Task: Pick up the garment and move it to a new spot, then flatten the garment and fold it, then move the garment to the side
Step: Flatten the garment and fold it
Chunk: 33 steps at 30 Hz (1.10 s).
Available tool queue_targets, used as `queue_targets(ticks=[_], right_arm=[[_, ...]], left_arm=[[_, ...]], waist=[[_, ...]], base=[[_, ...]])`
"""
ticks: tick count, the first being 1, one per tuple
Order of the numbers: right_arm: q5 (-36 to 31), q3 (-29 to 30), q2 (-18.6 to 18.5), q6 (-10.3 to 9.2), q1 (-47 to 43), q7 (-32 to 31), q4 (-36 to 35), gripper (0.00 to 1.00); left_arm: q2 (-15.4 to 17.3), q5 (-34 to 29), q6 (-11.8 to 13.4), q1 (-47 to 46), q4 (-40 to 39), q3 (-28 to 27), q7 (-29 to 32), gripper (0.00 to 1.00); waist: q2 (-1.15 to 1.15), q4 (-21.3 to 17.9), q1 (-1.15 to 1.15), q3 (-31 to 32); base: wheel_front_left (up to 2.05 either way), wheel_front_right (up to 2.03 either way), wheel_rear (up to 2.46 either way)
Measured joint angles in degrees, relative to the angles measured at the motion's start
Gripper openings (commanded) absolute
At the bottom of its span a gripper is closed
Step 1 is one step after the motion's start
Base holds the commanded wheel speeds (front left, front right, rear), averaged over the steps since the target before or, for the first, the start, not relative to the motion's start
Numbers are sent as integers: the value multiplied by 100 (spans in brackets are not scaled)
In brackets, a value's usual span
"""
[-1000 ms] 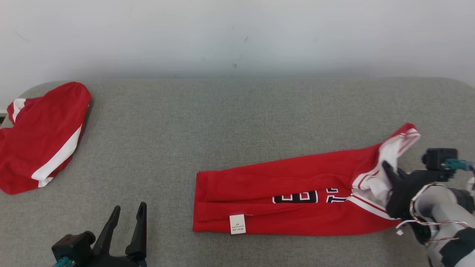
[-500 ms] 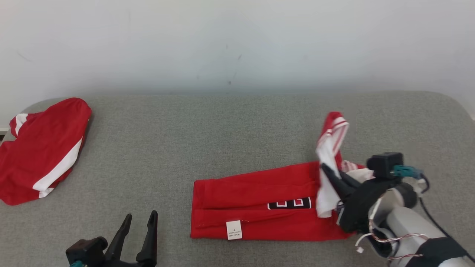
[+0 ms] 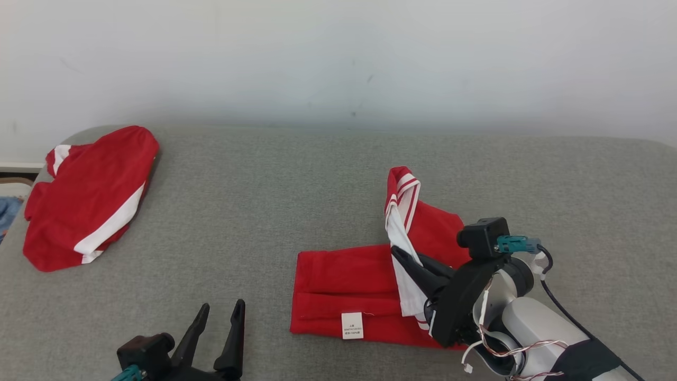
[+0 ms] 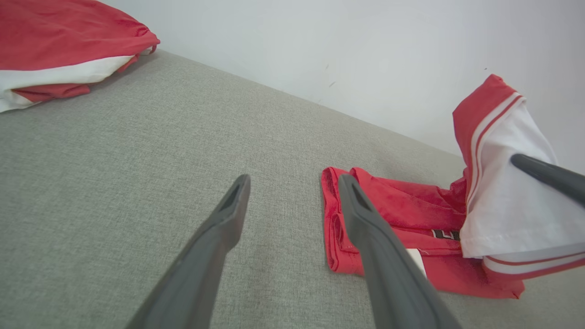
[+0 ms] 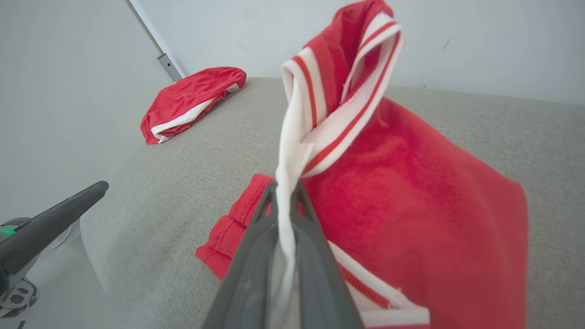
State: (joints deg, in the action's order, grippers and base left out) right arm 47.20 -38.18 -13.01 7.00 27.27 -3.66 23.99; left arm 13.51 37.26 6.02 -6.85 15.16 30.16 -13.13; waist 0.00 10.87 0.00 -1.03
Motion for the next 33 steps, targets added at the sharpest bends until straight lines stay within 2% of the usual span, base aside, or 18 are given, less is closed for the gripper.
queue_targets(ticks=[11, 17, 25, 33], right_arm=[[69, -214, 372, -207, 225, -564, 374, 0], [177, -402, 579, -342, 426, -1204, 972, 0], [189, -528, 651, -456, 844, -1862, 1527, 0], [481, -478, 809, -531, 886, -2215, 1853, 0]], left_arm=[[-133, 0, -57, -143, 187, 91, 1, 100], [-198, 0, -101, -202, 318, 114, 0, 100], [-282, 0, -155, -228, 466, 183, 1, 100], [-308, 1, -158, -279, 581, 190, 0, 100]], waist=[[0, 373, 0, -33], [0, 544, 0, -23], [0, 672, 0, 58], [0, 832, 0, 144]], base=[[0, 0, 0], [0, 0, 0], [0, 0, 0], [0, 0, 0]])
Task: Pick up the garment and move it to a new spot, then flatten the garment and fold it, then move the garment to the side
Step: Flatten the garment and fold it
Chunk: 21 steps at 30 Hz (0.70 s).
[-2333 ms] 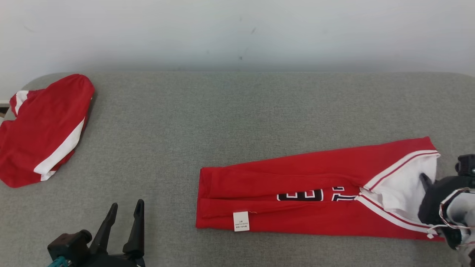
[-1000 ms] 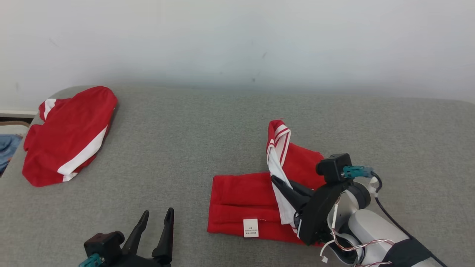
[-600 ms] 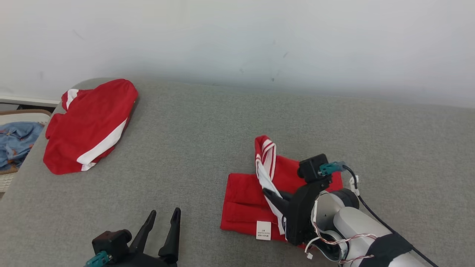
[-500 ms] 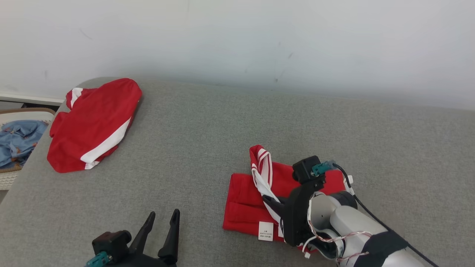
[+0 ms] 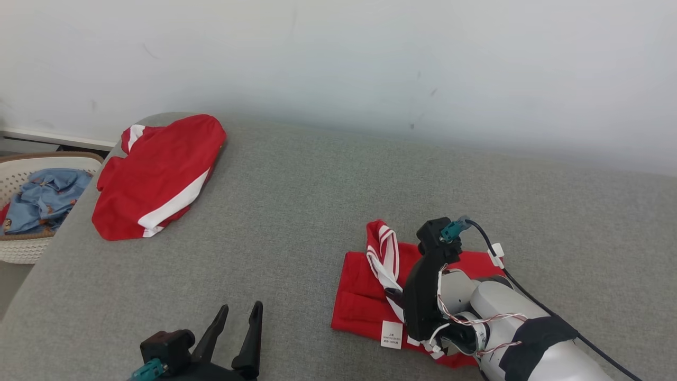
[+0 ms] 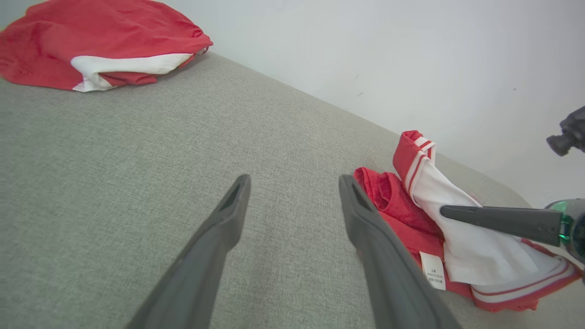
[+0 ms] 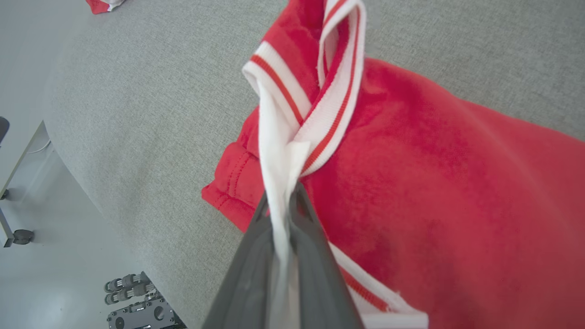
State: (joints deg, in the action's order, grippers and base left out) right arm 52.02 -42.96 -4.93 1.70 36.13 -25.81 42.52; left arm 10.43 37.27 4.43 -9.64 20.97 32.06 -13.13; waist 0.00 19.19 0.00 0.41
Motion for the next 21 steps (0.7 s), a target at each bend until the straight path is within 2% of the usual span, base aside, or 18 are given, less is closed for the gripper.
queue_targets(ticks=[2, 3, 4, 9, 14, 21], right_arm=[[16, 7, 23, -20, 5, -51, 76, 0], [32, -9, 33, -20, 14, -86, 112, 20], [32, -30, 38, -20, 34, -97, 144, 100], [94, 78, 49, -42, 177, -40, 219, 100], [119, 205, 14, 34, 277, 70, 209, 100], [-12, 218, -567, 34, 280, 165, 205, 100]], left_arm=[[-8, 0, -4, -1, 27, 2, 0, 100], [-10, 1, -29, 1, 41, -1, 0, 100], [-9, 4, -35, 1, 49, -7, 0, 100], [2, 9, -35, 10, 89, -45, -2, 100], [27, 14, -33, 88, 105, -101, -9, 100], [160, 15, 9, 281, 22, -180, -30, 100]], waist=[[0, 32, 0, 14], [0, 44, 0, 22], [0, 50, 0, 30], [0, 45, 0, 62], [0, -50, 0, 110], [0, -301, 0, 125]], base=[[0, 0, 0], [0, 0, 0], [0, 0, 0], [0, 0, 0], [0, 0, 0], [0, 0, 0]])
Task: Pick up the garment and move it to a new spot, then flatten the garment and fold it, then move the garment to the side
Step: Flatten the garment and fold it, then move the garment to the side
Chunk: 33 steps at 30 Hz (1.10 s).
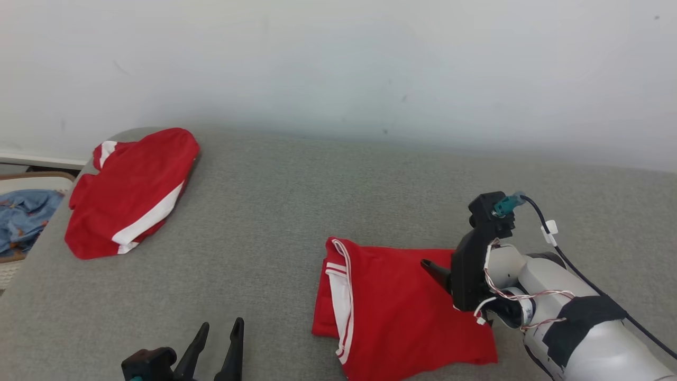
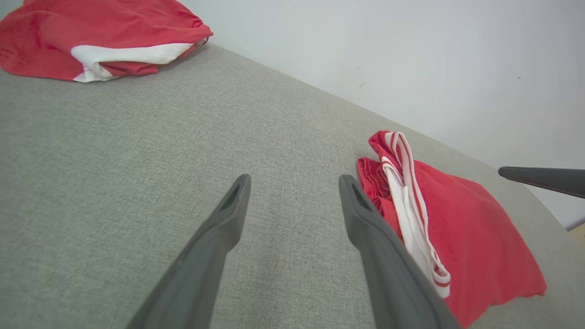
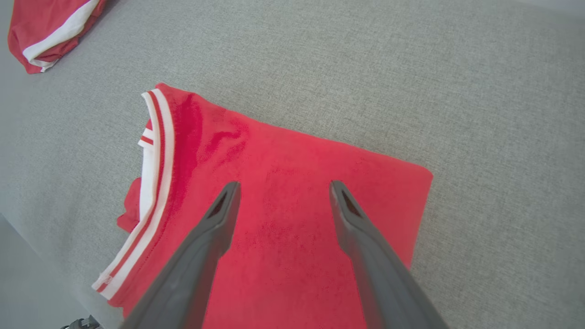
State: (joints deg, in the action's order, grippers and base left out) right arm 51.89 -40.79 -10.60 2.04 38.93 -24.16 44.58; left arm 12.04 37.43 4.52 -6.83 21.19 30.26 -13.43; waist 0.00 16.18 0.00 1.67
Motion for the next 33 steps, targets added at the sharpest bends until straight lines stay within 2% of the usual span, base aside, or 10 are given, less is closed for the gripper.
queue_targets(ticks=[12, 30, 31, 32, 33], right_arm=[[-118, -32, -345, -58, -361, 147, 53, 100], [-118, 32, -421, -211, -255, -156, 325, 100], [-102, 36, -431, -210, -233, -165, 332, 73], [-71, 51, -431, -203, -221, -177, 335, 0], [-31, 52, -425, -200, -201, -214, 346, 0]], left_arm=[[-11, -20, 0, -64, -182, 55, -25, 100], [-233, -60, -11, -344, -177, 175, -12, 100], [-254, -60, -37, -365, -165, 176, -12, 100], [-266, -59, -51, -377, -151, 178, -12, 100], [-270, -59, -49, -378, -135, 167, -12, 100]], waist=[[-1, -331, 0, -285], [-1, -19, 0, -613], [-1, 7, 0, -624], [-1, 32, 0, -634], [-1, 54, 0, -642]], base=[[0, 0, 0], [0, 0, 0], [0, 0, 0], [0, 0, 0], [0, 0, 0]])
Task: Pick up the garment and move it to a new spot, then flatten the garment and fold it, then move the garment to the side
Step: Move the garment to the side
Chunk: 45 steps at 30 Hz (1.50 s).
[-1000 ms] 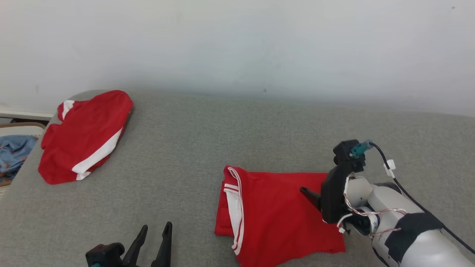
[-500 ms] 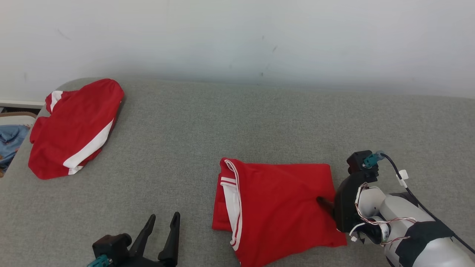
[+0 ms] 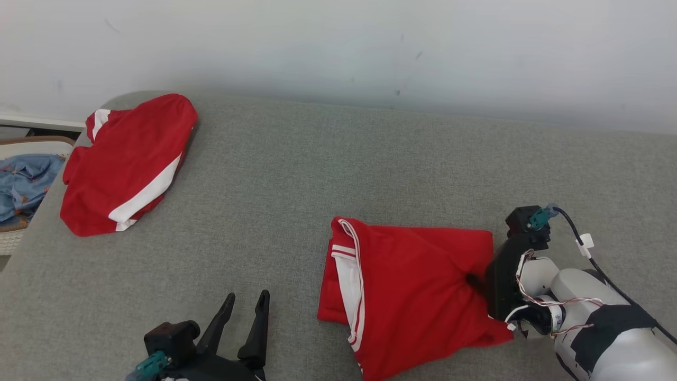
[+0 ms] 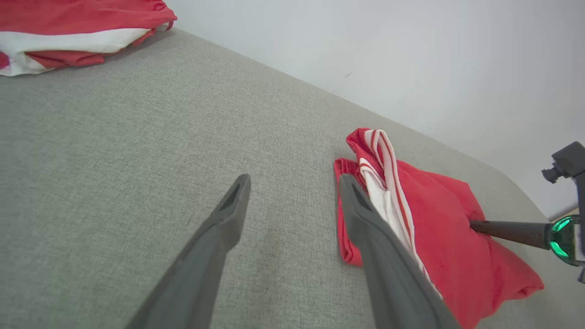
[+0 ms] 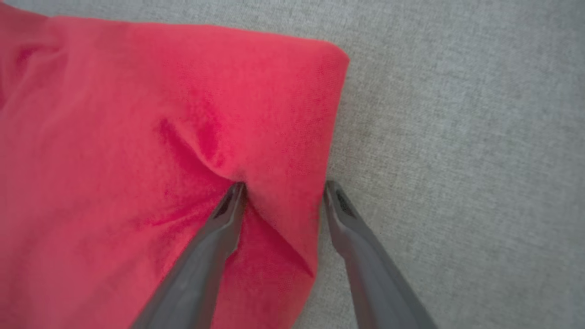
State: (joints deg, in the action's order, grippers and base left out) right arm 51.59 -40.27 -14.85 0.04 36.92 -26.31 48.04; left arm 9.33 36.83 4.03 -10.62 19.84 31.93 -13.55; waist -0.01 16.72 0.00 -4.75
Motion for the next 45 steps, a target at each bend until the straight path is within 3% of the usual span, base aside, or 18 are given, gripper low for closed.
queue_targets(ticks=[14, 32, 45], right_arm=[[37, 90, -25, 149, 145, -16, 66, 0], [9, 302, -870, 147, 683, 1, 542, 0], [-235, 323, -1461, 45, 1233, -98, 1039, 0]], left_arm=[[82, 34, 7, 46, 100, -142, -12, 100], [167, -59, -46, 65, -200, 11, -14, 100], [155, -259, -108, -163, -380, 196, 101, 100]], waist=[[0, -138, 0, 41], [1, -696, 0, -54], [0, -801, 1, -485]], base=[[0, 0, 0], [0, 0, 0], [0, 0, 0]])
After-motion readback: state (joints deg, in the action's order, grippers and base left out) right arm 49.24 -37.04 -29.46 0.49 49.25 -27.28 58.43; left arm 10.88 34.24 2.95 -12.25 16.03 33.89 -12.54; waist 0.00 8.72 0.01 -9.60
